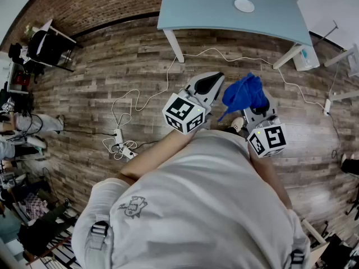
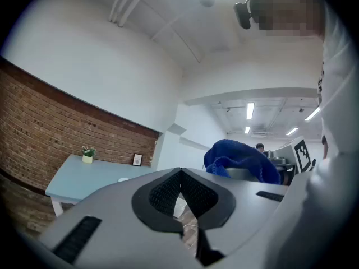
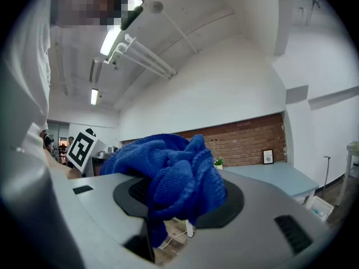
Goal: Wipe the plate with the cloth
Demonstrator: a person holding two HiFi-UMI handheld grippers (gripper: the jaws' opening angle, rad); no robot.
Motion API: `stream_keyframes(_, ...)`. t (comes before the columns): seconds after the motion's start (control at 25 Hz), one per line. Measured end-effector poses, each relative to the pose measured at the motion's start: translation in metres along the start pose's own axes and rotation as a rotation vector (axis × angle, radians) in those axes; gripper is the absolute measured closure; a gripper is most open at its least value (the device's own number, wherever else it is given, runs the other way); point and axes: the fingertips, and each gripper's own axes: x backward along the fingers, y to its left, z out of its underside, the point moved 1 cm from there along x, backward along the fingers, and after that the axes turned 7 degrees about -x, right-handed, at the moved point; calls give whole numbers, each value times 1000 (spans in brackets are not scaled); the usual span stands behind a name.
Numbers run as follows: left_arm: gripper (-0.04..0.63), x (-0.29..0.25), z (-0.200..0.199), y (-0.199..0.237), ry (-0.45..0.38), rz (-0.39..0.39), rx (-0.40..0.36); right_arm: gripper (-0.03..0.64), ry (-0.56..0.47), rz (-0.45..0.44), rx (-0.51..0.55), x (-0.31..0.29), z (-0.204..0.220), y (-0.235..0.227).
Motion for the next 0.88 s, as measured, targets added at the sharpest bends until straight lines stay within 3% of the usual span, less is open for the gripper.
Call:
stream_keyframes(0.52,588,-28,-2,5,0,-28,50,457,21,-28,-9,-7,-3,-28)
stream_keyframes(0.88,588,-113,-2,10,-13,-60,52,456,21,-78,-6,-13,-19,-106)
